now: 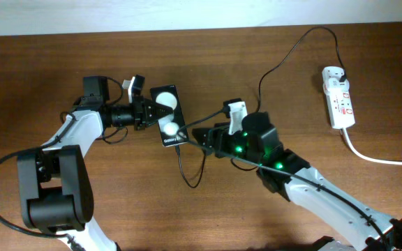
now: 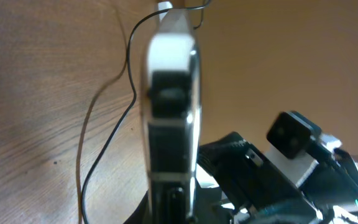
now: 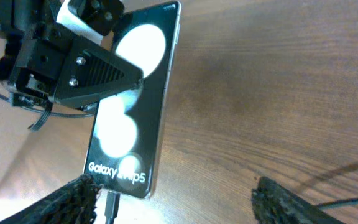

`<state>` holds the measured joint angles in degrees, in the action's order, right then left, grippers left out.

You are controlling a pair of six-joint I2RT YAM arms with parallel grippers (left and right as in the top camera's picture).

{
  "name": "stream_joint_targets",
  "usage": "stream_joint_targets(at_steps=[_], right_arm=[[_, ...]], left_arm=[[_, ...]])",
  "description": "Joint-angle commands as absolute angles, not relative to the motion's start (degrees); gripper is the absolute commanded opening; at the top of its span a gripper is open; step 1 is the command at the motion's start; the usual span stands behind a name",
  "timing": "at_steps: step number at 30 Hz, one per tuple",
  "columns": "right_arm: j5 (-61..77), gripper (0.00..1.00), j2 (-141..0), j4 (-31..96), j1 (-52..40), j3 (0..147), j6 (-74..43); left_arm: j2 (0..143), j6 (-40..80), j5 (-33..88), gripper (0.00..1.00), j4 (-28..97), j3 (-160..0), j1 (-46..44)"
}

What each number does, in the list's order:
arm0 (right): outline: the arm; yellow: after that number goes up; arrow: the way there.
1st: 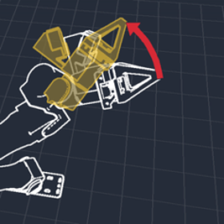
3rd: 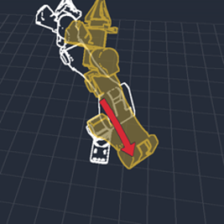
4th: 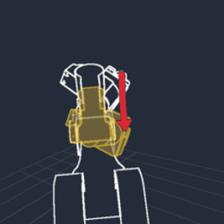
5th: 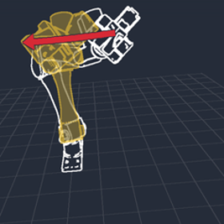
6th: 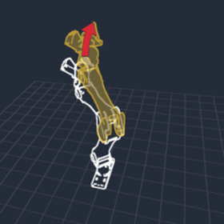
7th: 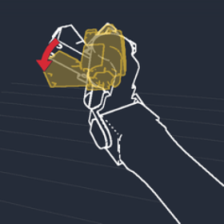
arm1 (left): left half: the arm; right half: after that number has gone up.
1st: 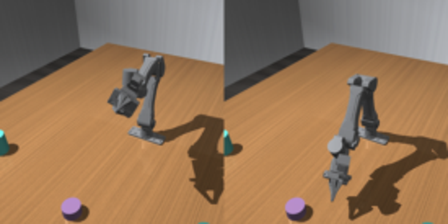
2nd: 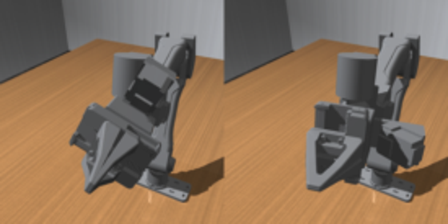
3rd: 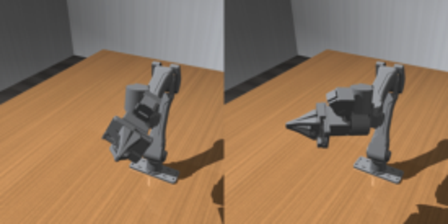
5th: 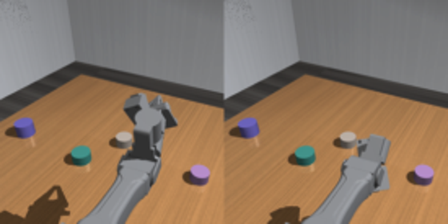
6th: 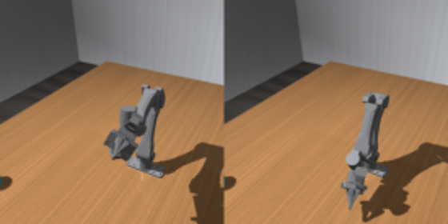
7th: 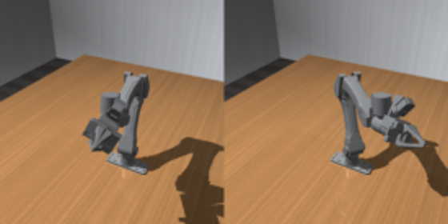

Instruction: Plug charger to phone and switch on socket

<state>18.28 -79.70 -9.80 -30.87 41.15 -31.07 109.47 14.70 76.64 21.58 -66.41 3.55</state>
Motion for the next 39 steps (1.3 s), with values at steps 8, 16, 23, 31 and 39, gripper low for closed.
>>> stream_joint_targets(at_steps=[8,16,23,31,39], right_arm=[[38.3,0.48,-79.2,-5.8,-25.8,41.5,-25.3],[36.4,0.53,-80.8,-0.2,-25.8,41.5,-23.9],[28.0,0.99,-80.8,7.2,-20.9,41.5,-22.3],[20.7,0.99,-80.8,9.3,-20.9,41.5,-22.3],[20.7,0.99,-80.8,9.3,-20.9,41.5,-22.3]], left_arm=[[107.9,4.2,89.4,0.0,20.4,-66.4,-4.9],[107.9,4.2,89.7,0.0,18.6,-66.4,-5.6],[107.9,10.2,62.3,0.0,19.1,-66.4,-5.6],[107.9,11.3,43.0,0.0,21.5,-66.4,-5.7],[107.9,12.8,34.5,0.0,21.8,-66.4,-10.2]])
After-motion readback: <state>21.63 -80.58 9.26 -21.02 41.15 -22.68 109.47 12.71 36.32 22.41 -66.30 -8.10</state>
